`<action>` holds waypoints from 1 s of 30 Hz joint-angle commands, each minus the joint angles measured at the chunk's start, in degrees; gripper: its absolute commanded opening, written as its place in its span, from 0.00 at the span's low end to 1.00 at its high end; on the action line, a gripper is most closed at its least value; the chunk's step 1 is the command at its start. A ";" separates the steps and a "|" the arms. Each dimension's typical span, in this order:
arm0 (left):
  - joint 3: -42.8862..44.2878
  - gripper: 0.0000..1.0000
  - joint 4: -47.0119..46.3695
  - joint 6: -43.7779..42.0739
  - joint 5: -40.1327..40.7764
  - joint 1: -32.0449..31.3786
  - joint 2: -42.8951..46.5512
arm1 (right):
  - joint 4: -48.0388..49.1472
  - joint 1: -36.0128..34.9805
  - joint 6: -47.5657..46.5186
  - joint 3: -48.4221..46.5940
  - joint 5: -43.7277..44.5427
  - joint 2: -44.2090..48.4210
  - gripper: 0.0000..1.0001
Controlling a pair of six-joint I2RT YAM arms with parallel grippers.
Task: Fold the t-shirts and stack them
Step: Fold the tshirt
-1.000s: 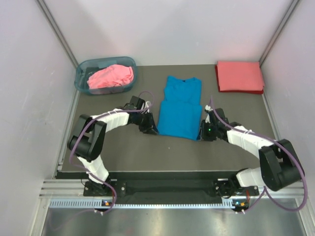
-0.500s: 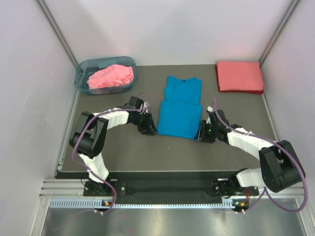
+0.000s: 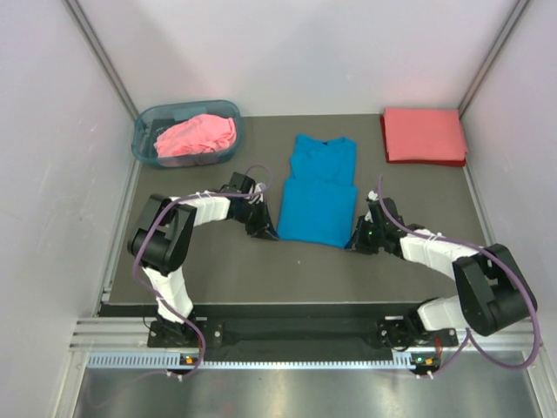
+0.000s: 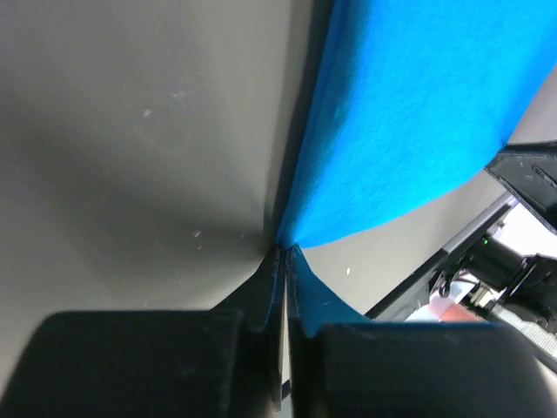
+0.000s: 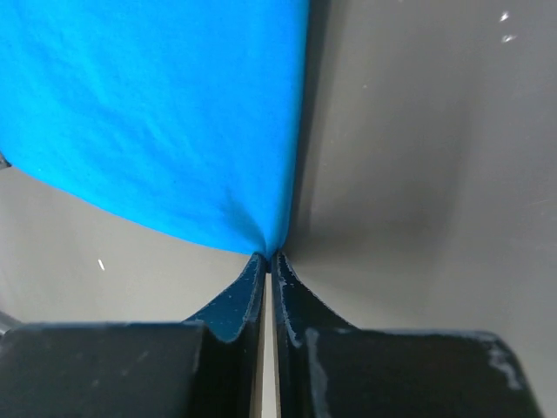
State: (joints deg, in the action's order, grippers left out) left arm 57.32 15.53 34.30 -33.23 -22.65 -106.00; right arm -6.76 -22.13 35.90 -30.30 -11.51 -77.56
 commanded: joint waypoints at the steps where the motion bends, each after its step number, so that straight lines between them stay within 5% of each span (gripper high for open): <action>1: -0.54 0.00 -2.08 -1.61 -0.87 -0.02 0.08 | -1.93 -0.63 -2.23 0.60 4.21 -0.58 0.00; 13: -13.63 0.00 -2.87 5.15 0.36 -3.09 14.57 | -12.21 -3.00 0.74 9.38 5.51 16.46 0.00; 20: -19.87 0.00 -3.40 7.79 1.33 -4.68 20.47 | -18.89 -13.01 9.00 11.32 9.75 27.44 0.00; 30: -14.98 0.00 1.16 8.94 4.40 -5.12 25.48 | -26.01 -14.26 8.58 4.03 16.16 30.89 0.00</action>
State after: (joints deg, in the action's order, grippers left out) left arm 38.09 14.61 43.42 -31.94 -27.94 -83.22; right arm -27.97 -35.90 44.82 -21.87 -0.40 -47.62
